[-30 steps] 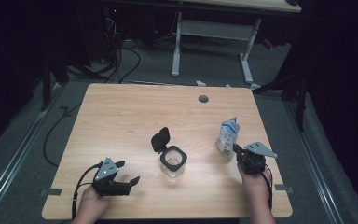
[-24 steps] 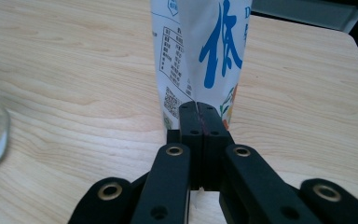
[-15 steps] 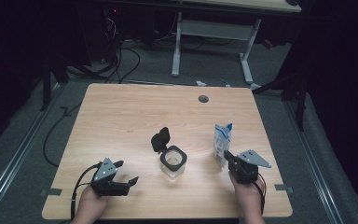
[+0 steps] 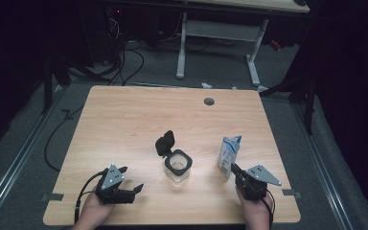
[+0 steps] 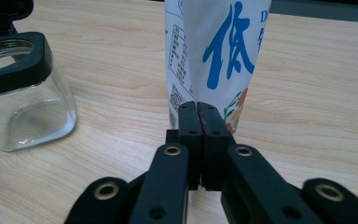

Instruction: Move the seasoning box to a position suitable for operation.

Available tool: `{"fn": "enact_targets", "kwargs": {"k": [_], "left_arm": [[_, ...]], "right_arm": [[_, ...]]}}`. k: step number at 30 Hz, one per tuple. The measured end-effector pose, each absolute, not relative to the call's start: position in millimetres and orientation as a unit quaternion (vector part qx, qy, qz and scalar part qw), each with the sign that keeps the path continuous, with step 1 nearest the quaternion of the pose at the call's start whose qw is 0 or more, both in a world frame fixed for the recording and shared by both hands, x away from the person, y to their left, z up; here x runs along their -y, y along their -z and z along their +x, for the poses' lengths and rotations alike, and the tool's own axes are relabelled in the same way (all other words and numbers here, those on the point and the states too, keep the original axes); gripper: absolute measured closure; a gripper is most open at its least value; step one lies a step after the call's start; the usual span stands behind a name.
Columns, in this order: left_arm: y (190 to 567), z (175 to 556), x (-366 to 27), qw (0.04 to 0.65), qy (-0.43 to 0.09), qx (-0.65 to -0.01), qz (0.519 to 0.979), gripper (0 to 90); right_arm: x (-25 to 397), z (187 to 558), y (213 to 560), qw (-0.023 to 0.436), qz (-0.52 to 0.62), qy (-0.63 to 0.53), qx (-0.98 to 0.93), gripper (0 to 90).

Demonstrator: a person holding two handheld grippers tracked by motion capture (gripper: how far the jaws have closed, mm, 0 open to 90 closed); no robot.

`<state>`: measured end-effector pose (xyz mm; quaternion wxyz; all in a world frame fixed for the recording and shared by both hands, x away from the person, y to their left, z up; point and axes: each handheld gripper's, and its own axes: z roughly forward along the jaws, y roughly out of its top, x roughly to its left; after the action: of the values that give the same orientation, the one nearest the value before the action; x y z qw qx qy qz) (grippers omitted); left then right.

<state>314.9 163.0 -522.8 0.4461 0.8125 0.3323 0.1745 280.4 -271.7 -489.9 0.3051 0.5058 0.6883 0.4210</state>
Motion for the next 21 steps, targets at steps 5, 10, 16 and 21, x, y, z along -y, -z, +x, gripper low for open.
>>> {"fn": "enact_targets", "kwargs": {"k": [5,10,16,21], "left_arm": [[523,315,-162,0.445,-0.177,-0.33,0.814,4.1],[525,315,-161,0.437,-0.176,-0.326,0.819,3.7],[525,314,-166,0.441,-0.166,-0.322,0.821,12.3],[523,312,-170,0.459,-0.164,-0.319,0.813,27.4]], "right_arm": [[271,282,492,0.306,0.517,-0.413,-0.685,66.3],[270,289,492,0.306,0.519,-0.416,-0.682,56.6],[265,299,489,0.314,0.528,-0.407,-0.676,56.4],[264,304,490,0.319,0.533,-0.403,-0.672,56.7]]}}
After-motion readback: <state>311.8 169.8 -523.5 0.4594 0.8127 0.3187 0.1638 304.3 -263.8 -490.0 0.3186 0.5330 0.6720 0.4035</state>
